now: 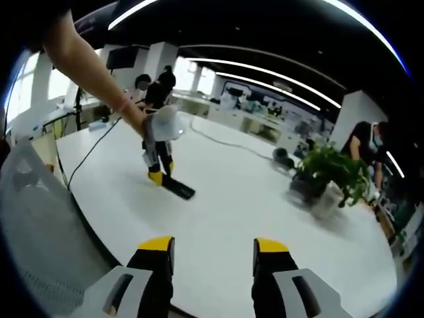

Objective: Press the specified remote control buttons in sequence, fully releasing each button before pressing the next.

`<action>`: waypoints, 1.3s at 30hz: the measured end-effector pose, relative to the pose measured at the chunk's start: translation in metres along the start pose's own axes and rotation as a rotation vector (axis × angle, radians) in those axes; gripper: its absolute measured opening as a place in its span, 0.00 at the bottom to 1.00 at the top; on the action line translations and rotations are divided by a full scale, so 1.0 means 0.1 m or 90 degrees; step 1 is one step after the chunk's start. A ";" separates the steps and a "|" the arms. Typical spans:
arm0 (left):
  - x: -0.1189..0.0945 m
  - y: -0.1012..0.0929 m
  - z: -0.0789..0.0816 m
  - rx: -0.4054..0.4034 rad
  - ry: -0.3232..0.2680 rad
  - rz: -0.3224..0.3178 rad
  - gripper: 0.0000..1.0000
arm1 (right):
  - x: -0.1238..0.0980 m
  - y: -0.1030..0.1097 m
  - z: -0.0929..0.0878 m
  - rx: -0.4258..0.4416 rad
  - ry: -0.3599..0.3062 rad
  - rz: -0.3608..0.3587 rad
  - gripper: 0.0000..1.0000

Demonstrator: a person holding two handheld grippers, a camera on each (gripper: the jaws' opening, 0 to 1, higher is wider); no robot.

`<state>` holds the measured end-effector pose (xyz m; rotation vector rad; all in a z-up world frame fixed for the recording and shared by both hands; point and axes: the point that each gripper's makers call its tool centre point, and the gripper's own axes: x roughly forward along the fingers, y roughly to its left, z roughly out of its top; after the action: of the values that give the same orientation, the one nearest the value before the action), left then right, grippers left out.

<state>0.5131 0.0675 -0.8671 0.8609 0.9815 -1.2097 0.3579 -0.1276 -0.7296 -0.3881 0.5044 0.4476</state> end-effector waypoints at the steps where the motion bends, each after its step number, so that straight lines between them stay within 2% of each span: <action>1: 0.00 -0.01 0.00 -0.001 0.000 -0.001 0.25 | 0.00 0.00 0.00 0.000 0.000 0.000 0.45; 18: -0.01 -0.39 0.03 -0.012 -0.012 -0.011 0.25 | 0.00 0.02 0.00 -0.013 0.001 0.006 0.44; 23: -0.01 -0.46 0.03 -0.017 -0.018 -0.010 0.25 | 0.01 0.07 -0.04 -0.023 0.017 0.018 0.44; 39: -0.03 -0.71 0.01 -0.010 -0.029 -0.019 0.25 | 0.02 0.11 -0.06 -0.034 0.025 0.031 0.42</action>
<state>0.4428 0.0562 -0.8655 0.8057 0.9691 -1.2411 0.3518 -0.1202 -0.7382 -0.4376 0.5409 0.5026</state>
